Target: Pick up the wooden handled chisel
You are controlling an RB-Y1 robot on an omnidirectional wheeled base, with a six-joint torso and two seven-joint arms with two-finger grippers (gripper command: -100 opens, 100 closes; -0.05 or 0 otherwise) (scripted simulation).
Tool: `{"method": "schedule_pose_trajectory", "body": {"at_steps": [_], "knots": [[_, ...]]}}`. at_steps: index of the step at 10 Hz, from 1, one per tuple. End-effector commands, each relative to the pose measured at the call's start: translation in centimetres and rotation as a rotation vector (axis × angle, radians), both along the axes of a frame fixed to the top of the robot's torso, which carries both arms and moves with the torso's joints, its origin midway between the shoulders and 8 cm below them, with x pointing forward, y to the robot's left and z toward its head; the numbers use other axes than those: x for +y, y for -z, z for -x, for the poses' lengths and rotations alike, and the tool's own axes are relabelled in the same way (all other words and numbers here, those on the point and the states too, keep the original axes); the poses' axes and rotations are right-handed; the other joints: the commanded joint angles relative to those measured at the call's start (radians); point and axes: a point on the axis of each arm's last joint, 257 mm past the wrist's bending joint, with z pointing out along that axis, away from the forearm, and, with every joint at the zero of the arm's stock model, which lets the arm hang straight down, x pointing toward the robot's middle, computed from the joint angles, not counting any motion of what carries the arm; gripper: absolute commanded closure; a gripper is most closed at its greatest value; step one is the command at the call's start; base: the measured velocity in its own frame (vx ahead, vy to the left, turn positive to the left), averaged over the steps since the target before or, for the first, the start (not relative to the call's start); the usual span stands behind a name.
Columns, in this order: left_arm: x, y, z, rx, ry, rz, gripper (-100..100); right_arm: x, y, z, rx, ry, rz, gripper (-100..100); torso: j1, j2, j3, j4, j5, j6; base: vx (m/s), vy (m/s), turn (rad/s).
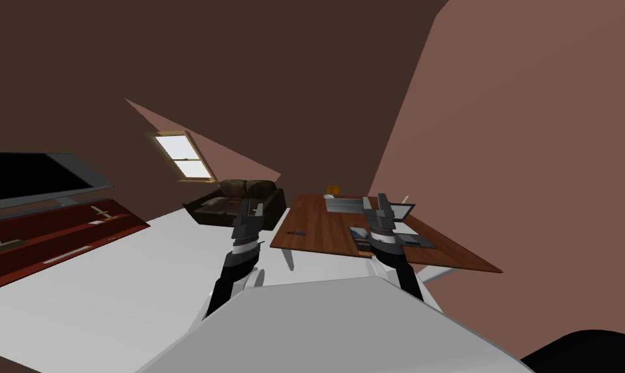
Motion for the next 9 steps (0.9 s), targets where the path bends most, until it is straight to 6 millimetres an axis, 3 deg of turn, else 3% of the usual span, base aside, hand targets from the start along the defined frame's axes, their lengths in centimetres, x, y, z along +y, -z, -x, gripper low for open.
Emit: {"method": "schedule_pose_trajectory", "body": {"at_steps": [1,5,9], "knots": [[-0.3,0.4,-0.5,0.016,0.016,-0.023,-100,0.0,0.0,0.0,0.000,0.000,0.000,0,0.000,0.000,0.000,0.000,0.000,0.000,0.000,0.000,0.000],[-1.1,2.4,-3.1,0.096,0.057,-0.083,-100,0.0,0.0,0.0,0.000,0.000,0.000,0,0.002,0.001,0.001,0.000,0.000,0.000,-0.018,0.019,-0.020],[-1.2,5.3,-7.1,0.205,0.076,-0.112,-100,0.0,0.0,0.0,0.000,0.000,0.000,0,0.002,0.002,0.001,0.000,0.001,0.000,-0.030,0.030,-0.037]]}}
